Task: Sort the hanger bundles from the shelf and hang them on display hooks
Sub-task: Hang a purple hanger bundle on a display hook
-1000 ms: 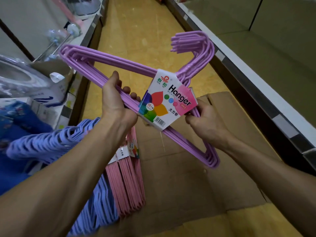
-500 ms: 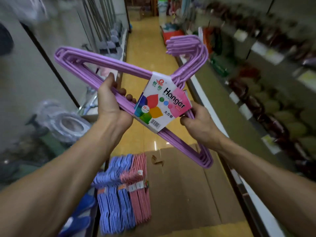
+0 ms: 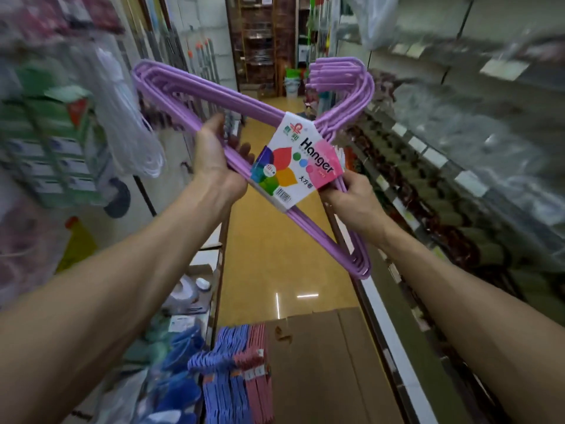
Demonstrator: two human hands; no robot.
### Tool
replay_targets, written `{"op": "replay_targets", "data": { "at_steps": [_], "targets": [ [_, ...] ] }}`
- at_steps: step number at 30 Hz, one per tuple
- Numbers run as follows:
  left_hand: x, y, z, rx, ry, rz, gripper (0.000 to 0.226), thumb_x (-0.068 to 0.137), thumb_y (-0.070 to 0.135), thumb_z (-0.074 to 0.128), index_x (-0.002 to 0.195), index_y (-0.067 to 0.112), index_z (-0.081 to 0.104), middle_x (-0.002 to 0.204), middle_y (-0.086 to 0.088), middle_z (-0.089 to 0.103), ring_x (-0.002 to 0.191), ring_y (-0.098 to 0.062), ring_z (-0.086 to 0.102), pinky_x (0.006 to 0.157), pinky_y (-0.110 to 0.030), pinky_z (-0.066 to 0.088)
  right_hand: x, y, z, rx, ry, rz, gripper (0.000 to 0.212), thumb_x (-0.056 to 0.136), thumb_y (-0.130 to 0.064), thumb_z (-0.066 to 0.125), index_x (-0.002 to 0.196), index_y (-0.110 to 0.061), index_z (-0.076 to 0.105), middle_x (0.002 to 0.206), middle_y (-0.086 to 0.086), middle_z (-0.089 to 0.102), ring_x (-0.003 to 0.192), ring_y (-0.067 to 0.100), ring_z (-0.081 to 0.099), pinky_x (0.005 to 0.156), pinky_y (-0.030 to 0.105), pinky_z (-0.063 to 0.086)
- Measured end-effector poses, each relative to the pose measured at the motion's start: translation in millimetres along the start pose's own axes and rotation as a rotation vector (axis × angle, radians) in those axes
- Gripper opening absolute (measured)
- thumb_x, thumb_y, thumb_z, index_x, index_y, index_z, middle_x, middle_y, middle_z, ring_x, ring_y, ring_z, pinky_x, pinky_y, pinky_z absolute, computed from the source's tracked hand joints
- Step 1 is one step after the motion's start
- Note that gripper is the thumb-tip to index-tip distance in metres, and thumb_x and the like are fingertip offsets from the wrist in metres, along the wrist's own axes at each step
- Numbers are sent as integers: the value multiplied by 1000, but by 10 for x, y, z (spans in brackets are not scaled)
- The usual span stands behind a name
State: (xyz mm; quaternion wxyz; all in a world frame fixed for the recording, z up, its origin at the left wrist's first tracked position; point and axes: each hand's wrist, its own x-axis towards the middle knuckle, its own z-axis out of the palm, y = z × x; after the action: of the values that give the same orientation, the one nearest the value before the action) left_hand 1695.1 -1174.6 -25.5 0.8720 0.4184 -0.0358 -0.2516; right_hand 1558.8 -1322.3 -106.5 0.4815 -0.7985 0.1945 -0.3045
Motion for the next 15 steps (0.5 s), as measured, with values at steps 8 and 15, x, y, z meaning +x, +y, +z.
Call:
{"op": "replay_targets", "data": {
  "at_steps": [8, 15],
  "targets": [
    [-806, 513, 290, -86, -13, 156, 34, 93, 29, 61, 65, 19, 44, 61, 3, 43, 53, -12, 47, 55, -23, 43, -99, -708, -240, 78, -48, -140, 9, 74, -15, 57, 78, -7, 59, 66, 2, 54, 61, 16, 45, 57, 34, 38],
    [-1598, 459, 205, -140, 100, 356, 20, 95, 31, 59, 83, 15, 55, 61, 0, 60, 51, -15, 63, 53, -25, 53, -388, -941, -379, 135, -280, -297, 23, 79, -15, 57, 76, -35, 67, 63, -19, 63, 54, -1, 51, 52, 18, 41]
  ]
}}
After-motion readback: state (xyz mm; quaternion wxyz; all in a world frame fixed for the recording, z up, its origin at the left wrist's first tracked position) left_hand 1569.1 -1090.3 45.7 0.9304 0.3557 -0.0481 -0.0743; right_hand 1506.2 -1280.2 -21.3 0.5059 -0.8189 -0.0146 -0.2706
